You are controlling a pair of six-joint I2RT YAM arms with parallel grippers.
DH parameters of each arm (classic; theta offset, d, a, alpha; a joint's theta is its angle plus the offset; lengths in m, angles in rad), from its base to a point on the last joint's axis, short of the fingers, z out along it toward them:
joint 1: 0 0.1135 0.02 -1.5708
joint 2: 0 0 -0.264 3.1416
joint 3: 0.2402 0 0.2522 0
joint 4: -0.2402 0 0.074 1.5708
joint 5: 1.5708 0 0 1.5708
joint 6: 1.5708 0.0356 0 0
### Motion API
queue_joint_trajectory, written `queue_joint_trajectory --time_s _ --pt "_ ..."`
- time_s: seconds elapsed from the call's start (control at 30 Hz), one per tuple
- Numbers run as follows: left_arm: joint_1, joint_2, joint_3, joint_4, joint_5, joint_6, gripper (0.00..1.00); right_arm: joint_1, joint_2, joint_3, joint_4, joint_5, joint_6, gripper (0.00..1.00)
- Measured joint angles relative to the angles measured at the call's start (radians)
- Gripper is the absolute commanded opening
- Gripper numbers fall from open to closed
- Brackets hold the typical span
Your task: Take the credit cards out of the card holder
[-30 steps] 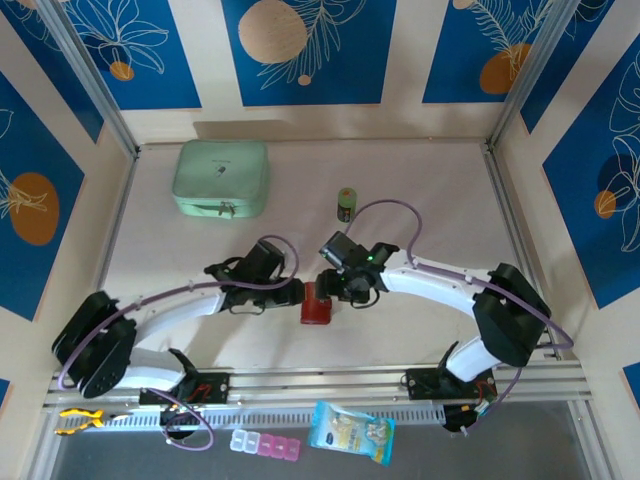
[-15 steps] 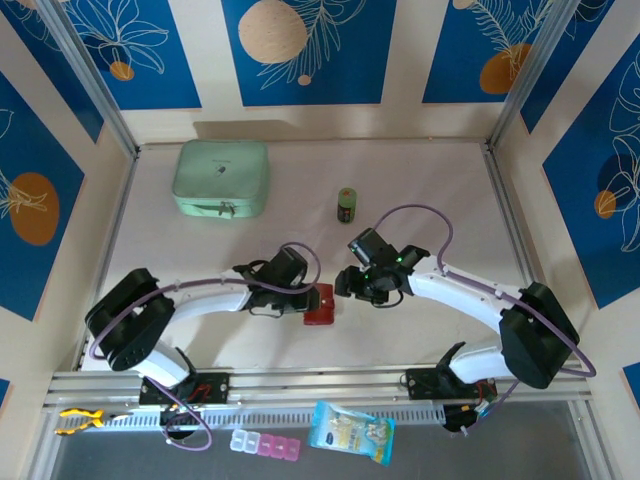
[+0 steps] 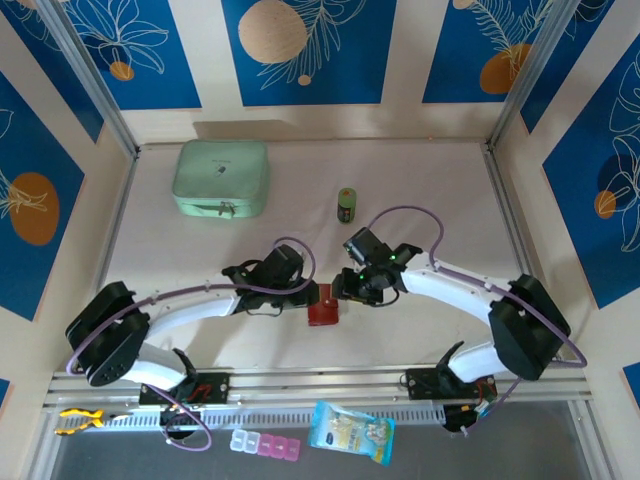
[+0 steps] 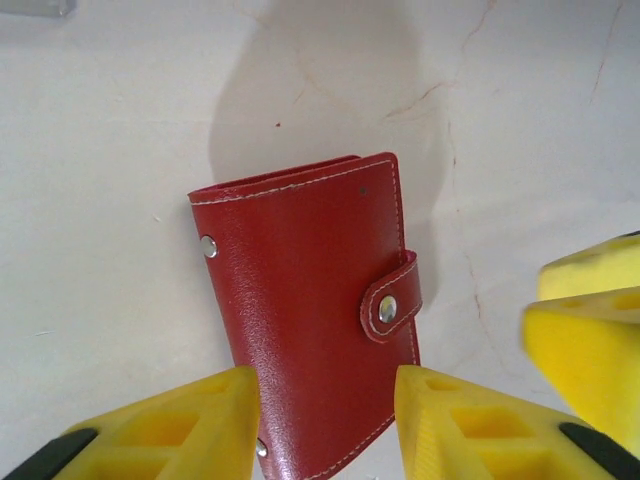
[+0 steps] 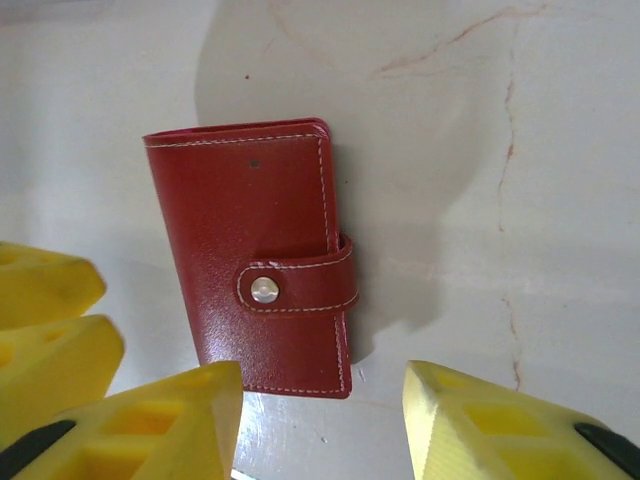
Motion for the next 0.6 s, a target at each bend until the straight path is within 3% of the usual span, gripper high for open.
queue_joint_trajectory --time_s 0.2,0.6 --pt "0.005 0.000 -0.009 0.012 0.001 -0.040 0.19 0.042 0.078 0.081 -0.043 0.015 -0.019 0.38" --pt "0.090 -0.107 -0.183 0.111 0.045 -0.134 0.16 0.180 0.337 0.356 -0.236 0.190 -0.065 0.37"
